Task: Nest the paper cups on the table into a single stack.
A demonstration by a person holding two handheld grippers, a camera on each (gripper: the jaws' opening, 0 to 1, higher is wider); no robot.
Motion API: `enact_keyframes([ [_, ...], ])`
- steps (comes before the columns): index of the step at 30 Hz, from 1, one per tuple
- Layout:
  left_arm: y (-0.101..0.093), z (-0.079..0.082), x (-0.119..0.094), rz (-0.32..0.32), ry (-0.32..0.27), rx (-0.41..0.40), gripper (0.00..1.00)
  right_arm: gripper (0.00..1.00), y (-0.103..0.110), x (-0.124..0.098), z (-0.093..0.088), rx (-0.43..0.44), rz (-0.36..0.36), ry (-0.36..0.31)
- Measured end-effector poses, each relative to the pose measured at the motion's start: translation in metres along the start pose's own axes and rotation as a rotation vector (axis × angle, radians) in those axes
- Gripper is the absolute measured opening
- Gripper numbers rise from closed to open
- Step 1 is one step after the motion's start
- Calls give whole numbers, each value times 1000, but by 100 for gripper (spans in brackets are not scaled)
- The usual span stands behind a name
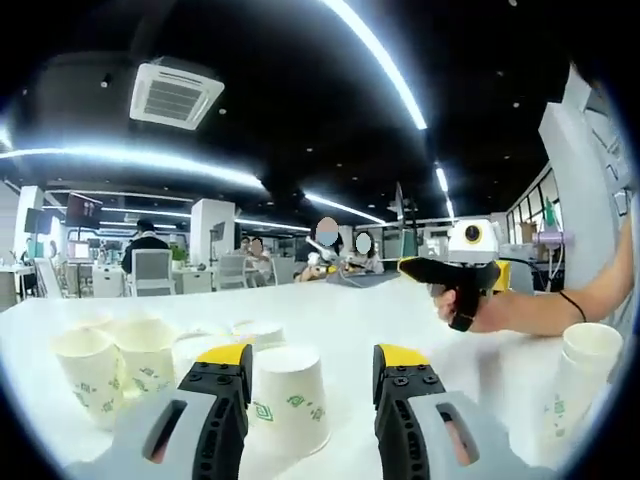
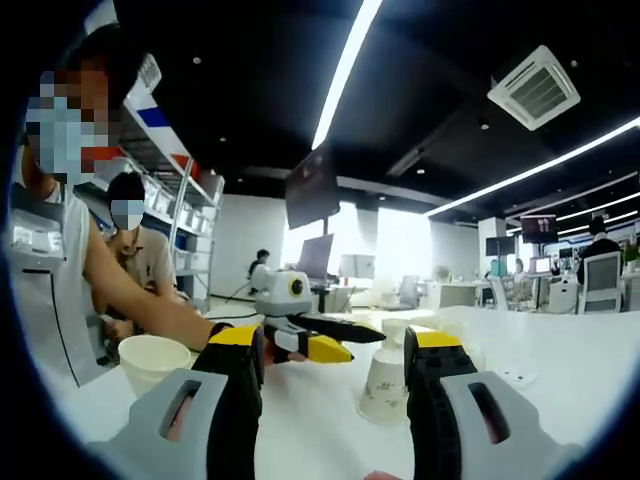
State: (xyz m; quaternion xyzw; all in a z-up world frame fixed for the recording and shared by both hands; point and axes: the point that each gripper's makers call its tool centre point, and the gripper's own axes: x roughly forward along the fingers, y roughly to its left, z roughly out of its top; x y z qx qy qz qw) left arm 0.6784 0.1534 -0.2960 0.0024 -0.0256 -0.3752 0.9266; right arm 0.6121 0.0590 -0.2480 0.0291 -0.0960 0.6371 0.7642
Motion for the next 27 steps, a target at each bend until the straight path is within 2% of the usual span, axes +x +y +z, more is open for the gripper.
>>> enact_keyframes([
  [2, 7, -5, 4, 30, 26, 1, 51, 59, 0, 0, 0, 1, 0, -2],
  [8, 13, -7, 12, 36, 31, -11, 51, 59, 2, 2, -3, 5, 5, 0],
  [15, 20, -15, 16, 69, 70, -10, 51, 59, 6, 4, 1, -11, 19, -7],
  [23, 19, -14, 22, 38, 68, -4, 51, 58, 8, 7, -2, -20, 30, 6],
  [25, 21, -17, 24, 40, 80, -2, 49, 58, 8, 6, 0, -25, 28, 6],
  [26, 22, -18, 23, 46, 87, 6, 45, 58, 7, 6, 0, -28, 27, 5],
  [27, 21, -16, 21, 45, 87, 8, 37, 58, 6, 6, 1, -31, 24, 5],
])
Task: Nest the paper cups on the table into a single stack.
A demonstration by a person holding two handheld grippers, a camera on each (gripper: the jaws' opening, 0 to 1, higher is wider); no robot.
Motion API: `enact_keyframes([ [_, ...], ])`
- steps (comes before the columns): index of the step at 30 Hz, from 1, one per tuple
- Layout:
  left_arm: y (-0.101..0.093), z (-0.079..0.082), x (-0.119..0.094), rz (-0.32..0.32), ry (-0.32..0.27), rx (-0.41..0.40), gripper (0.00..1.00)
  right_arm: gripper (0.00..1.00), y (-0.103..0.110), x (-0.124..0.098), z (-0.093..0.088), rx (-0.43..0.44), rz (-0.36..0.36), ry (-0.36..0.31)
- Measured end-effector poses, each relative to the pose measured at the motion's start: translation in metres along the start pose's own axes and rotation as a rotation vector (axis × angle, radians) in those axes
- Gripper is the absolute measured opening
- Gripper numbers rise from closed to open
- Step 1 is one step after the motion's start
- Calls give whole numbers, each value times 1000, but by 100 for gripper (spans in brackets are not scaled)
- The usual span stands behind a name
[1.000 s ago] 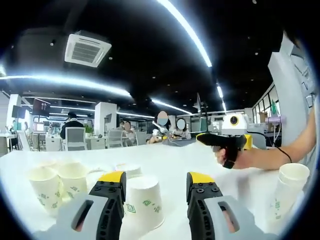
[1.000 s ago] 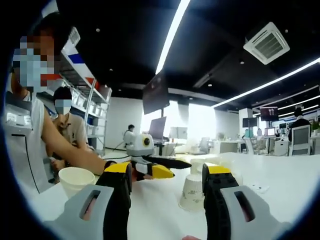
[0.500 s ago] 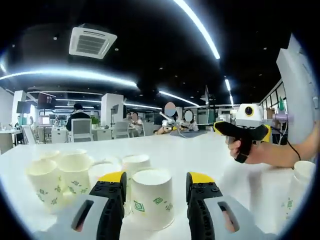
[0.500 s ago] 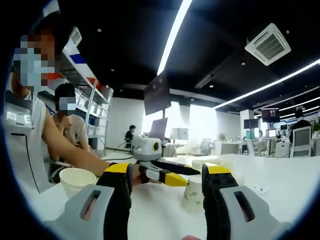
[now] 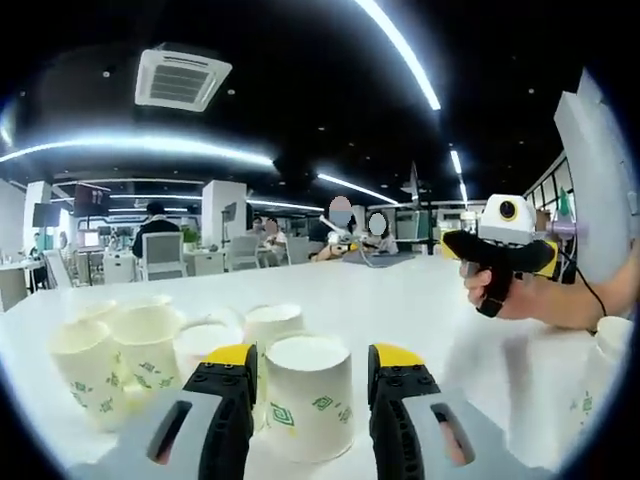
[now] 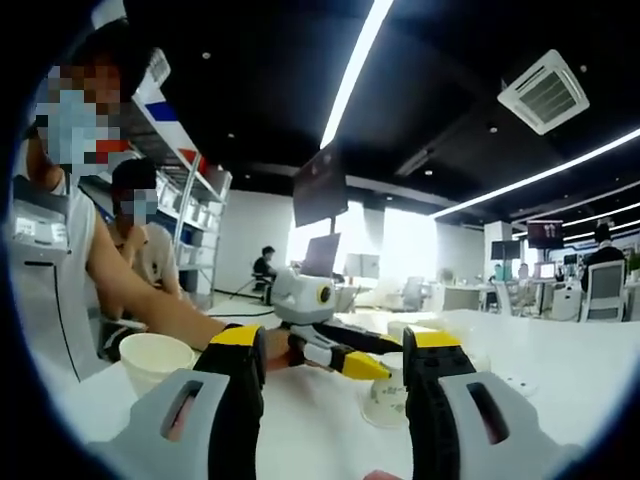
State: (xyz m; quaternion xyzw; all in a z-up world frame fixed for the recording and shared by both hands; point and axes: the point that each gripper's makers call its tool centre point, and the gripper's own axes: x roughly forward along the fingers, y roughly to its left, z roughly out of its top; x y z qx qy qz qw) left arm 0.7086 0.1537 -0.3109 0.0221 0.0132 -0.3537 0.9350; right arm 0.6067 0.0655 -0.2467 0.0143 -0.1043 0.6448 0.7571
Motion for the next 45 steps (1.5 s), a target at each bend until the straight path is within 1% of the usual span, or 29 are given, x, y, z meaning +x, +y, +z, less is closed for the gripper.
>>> enact_keyframes([
  [2, 1, 4, 0, -6, -14, -14, 36, 58, -2, -1, 1, -6, -8, -1],
  [4, 1, 5, 1, -9, -19, -19, 36, 58, -4, -2, 2, -5, -12, -3],
  [6, -2, 5, 0, -13, -17, -11, 36, 58, -4, -3, 2, -7, -17, -5],
  [8, -12, 6, -2, -28, -20, -8, 36, 57, -4, -3, 2, -12, -18, 0],
  [10, -17, 6, -3, -41, -24, -1, 36, 57, -6, -3, 1, -13, -19, 2],
  [11, -21, 8, -5, -58, -31, 0, 36, 57, -5, -3, 0, -13, -17, 4],
  [15, -34, 9, -10, -97, -34, 7, 36, 57, -6, -3, -11, -1, -17, 30],
  [16, -40, 10, -13, -112, -39, 13, 36, 57, -6, -3, -12, -1, -17, 35],
  [18, -47, 9, -14, -132, -33, 20, 36, 57, -6, -4, -14, 1, -15, 41],
  [20, -46, 8, -13, -142, -30, 25, 36, 57, -5, -3, -13, 1, -13, 41],
  [23, -51, 9, -14, -166, -32, 22, 36, 57, -1, -3, -10, -5, -9, 36],
  [24, -55, 10, -14, -189, -39, 18, 36, 57, -1, -4, -8, -6, -9, 33],
  [25, -63, 12, -16, -234, -57, 3, 36, 57, -2, -4, -8, -6, -9, 31],
  [26, -67, 13, -17, -252, -64, -4, 36, 57, -2, -4, -7, -8, -11, 31],
  [27, -73, 15, -18, -285, -73, -9, 36, 57, -2, -5, -7, -10, -11, 30],
  [28, -81, 15, -19, -329, -77, -14, 36, 57, -2, -5, -6, -11, -8, 30],
  [29, -86, 13, -19, -358, -61, -21, 36, 58, -2, -5, -6, -11, -5, 31],
  [31, -94, 8, -18, -376, -47, 14, 36, 58, -1, -5, -6, -11, -1, 34],
  [32, -101, 8, -19, -405, -50, 25, 36, 59, -1, -6, -6, -11, 0, 34],
  [33, -108, 5, -20, -439, -33, 17, 36, 59, -2, -6, -6, -11, 0, 33],
  [35, -116, 4, -21, -463, -31, 30, 36, 59, -2, -6, -5, -8, -1, 30],
  [36, -122, 2, -22, -491, -21, 29, 36, 59, -3, -6, -5, -7, -2, 27],
  [38, -129, -2, -22, -514, -12, 41, 37, 59, -1, -6, -5, -5, -1, 26],
  [39, -132, -4, -22, -521, -5, 49, 38, 59, 0, -6, -6, -4, 0, 27],
  [40, -133, -7, -21, -526, 3, 57, 41, 59, 1, -5, -7, -4, 1, 30],
  [41, -135, -8, -20, -531, 6, 60, 46, 59, 2, -4, -8, -4, 4, 33],
  [43, -135, -10, -17, -526, 7, 48, 60, 59, 3, -4, -8, -3, 10, 32],
  [44, -134, -8, -17, -516, -1, 50, 63, 59, 3, -3, -8, -3, 12, 30],
  [45, -134, -6, -16, -511, -8, 44, 63, 59, 3, -3, -7, -4, 12, 28],
])
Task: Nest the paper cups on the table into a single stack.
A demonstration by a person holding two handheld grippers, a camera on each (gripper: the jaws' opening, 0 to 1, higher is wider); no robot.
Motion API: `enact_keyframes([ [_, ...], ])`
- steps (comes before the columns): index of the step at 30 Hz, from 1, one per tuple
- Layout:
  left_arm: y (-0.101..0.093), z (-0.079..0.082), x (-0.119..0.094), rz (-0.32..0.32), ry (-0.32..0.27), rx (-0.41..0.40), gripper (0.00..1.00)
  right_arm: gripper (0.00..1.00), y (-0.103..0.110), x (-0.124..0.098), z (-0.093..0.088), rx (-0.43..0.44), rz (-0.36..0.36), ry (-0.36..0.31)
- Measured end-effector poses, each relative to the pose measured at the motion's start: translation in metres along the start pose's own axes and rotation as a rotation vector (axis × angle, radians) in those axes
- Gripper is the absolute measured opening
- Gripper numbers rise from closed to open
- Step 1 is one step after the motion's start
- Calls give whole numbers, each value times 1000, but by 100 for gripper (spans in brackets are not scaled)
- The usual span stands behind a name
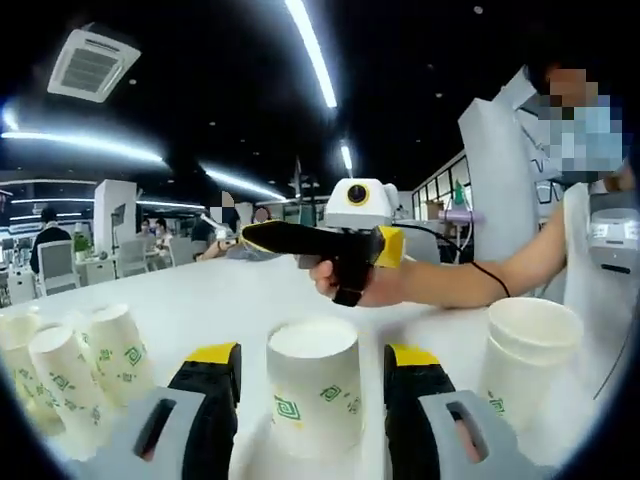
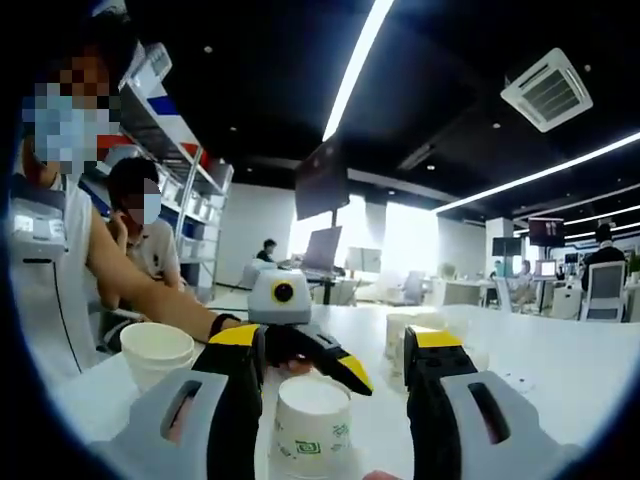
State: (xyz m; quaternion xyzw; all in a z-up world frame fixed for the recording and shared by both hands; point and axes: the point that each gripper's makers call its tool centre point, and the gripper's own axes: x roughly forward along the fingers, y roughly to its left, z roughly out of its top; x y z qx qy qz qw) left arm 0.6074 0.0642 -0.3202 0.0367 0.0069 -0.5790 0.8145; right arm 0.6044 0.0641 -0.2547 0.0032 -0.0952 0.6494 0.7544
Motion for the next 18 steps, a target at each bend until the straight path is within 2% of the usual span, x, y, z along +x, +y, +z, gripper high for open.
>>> enact_keyframes([
  [2, 0, 4, 2, -1, -11, -8, 62, 59, 0, 0, 1, -1, -3, -3],
  [5, 1, -2, 10, 0, 20, -24, 59, 59, -3, -3, 1, -2, -10, -4],
  [8, -1, -1, 14, -13, 18, -37, 57, 59, -3, -5, 3, -18, 0, -10],
  [12, -2, 1, 16, 1, 19, -15, 43, 61, -5, -9, 4, -9, 12, -21],
  [18, 4, 3, 7, 33, 12, -12, 43, 65, -6, -8, 1, 15, 25, -23],
])
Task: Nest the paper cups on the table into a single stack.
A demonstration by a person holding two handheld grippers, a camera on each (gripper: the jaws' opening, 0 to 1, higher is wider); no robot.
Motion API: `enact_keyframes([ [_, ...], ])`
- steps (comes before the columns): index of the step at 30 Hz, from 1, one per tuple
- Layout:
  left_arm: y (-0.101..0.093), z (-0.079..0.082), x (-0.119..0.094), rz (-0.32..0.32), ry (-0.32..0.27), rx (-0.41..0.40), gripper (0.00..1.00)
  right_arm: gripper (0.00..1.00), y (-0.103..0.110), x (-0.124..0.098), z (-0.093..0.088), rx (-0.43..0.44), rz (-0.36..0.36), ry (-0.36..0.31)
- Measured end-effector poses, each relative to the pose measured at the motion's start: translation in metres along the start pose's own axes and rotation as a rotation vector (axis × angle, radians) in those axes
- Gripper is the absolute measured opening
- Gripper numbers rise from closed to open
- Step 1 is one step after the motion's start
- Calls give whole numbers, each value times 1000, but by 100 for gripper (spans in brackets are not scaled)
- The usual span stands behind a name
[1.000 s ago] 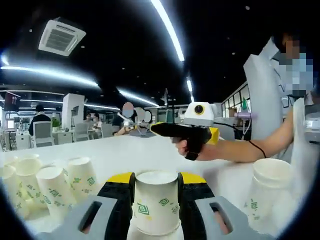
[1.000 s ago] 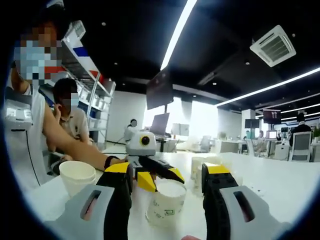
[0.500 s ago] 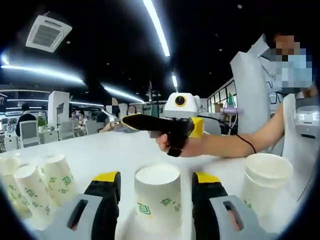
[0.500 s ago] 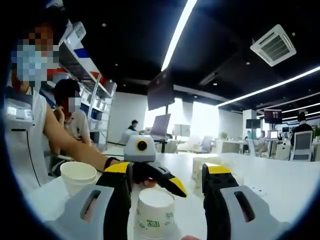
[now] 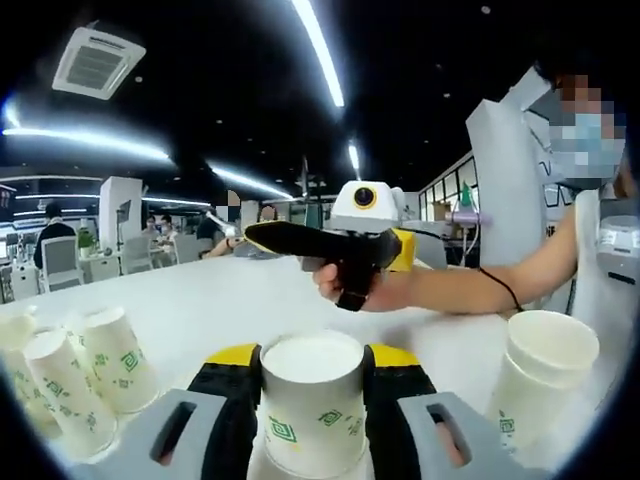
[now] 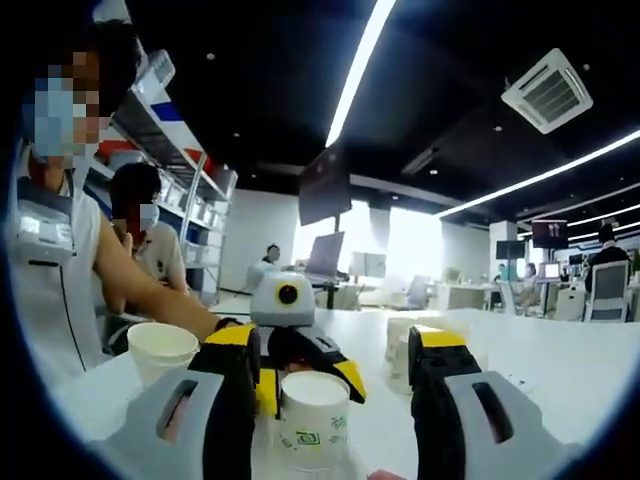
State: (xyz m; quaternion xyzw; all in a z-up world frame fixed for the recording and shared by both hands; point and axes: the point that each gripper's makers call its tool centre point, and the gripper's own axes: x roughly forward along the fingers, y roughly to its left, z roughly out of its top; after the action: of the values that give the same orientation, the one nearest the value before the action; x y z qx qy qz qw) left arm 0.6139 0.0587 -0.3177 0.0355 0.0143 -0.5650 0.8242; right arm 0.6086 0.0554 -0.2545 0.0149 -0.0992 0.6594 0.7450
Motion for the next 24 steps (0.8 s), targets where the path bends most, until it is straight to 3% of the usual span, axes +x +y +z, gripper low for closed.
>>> enact_keyframes([
  [5, 7, 21, -15, 27, -94, -28, 43, 79, 1, 4, -9, 30, 21, 30],
  [11, 12, 46, -29, 47, -221, -50, 43, 82, 5, 13, -20, 36, 38, 61],
  [16, 3, 62, -35, 4, -306, -88, 43, 84, 22, 26, -35, 36, 86, 113],
  [20, -2, 67, -35, -21, -331, -83, 43, 80, 33, 35, -44, 34, 114, 143],
  [24, -6, 67, -33, -49, -330, -76, 43, 65, 31, 37, -52, 4, 97, 170],
])
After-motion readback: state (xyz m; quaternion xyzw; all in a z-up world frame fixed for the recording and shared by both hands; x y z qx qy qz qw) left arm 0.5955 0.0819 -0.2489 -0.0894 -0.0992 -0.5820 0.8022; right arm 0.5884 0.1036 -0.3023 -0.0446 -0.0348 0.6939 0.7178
